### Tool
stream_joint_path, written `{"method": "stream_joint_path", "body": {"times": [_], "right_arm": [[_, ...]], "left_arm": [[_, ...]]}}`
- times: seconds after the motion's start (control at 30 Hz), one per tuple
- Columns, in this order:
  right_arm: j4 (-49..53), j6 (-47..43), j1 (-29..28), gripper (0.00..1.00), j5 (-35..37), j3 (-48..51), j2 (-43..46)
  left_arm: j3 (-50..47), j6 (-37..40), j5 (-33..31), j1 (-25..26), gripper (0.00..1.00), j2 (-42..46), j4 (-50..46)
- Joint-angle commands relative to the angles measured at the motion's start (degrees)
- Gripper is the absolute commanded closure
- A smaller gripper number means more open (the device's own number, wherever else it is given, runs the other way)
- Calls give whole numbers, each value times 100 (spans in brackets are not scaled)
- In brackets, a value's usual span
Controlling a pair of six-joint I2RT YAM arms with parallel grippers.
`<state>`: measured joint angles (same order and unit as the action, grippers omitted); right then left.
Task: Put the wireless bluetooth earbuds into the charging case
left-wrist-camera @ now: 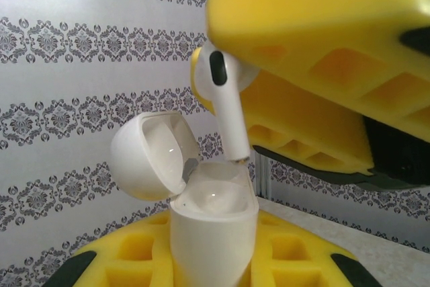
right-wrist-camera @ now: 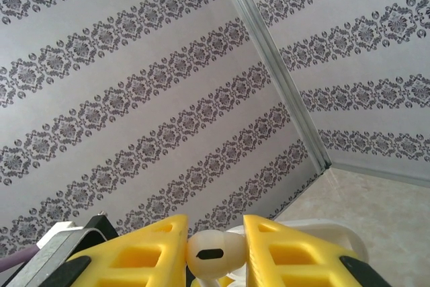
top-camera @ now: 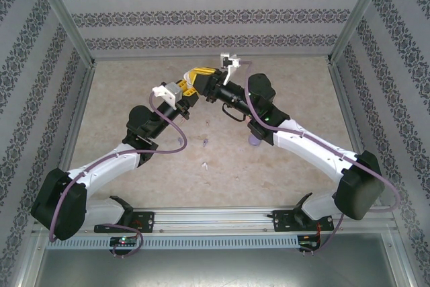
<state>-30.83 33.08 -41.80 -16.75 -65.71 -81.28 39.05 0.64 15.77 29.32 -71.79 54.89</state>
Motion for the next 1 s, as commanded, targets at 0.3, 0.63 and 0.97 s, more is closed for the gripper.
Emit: {"method": "stream_joint_path", "body": {"times": [0.3, 0.63, 0.97], "right_arm": [[-304, 47, -76, 74, 281, 195, -139], [-194, -81, -93, 75, 236, 158, -259], [136, -539, -192, 77, 539, 163, -301]], "left_arm": [[292, -161, 108, 113, 100, 91, 234], [341, -126, 127, 131, 100, 115, 164], [386, -50, 161, 153, 100, 187, 45]]}}
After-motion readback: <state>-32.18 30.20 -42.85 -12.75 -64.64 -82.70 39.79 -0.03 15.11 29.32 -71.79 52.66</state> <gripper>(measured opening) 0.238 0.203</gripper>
